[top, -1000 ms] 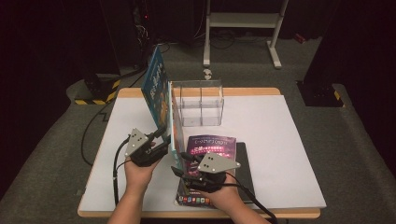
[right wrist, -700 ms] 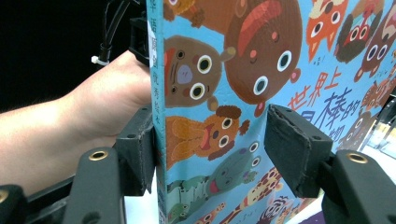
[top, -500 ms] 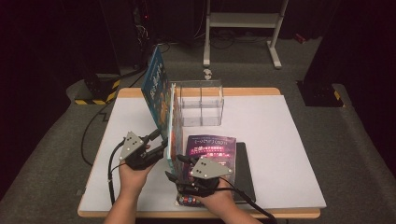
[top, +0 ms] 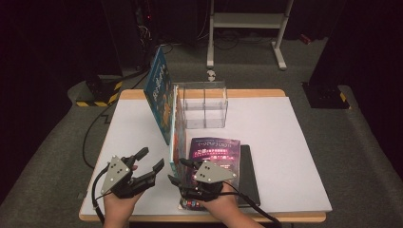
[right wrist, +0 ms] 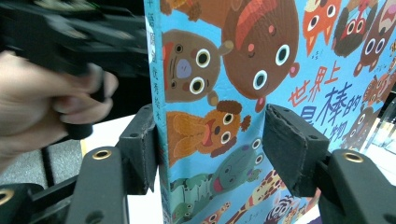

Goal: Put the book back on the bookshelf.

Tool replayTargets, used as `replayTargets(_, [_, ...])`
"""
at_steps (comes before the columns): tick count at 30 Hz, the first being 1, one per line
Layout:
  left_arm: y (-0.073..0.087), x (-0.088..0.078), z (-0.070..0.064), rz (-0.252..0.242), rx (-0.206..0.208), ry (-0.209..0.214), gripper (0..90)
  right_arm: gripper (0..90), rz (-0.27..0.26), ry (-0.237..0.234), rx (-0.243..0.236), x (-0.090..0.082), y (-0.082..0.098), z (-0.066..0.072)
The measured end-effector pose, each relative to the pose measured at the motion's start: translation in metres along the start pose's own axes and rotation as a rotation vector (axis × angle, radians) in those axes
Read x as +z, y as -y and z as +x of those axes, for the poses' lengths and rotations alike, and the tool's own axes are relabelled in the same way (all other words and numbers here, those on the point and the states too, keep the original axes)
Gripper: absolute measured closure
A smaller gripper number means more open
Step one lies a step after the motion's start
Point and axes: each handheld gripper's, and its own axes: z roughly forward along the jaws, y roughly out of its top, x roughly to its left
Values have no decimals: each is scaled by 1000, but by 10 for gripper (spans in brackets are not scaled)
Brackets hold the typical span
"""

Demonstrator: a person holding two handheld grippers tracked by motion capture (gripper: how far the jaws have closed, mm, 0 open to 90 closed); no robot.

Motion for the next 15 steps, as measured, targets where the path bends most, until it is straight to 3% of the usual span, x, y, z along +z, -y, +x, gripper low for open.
replayTargets(6, [-7,-11,-20,-31,-36,59,267,394,-3,-1,4,0,1,0])
replayTargets(10, [-6,-15,-35,-42,-29,104,243,394,-5,-3,4,1,1,1])
replayTargets(15, [1,-2,-45,-25,-30,93,251,394,-10,-5,3,2,2,1])
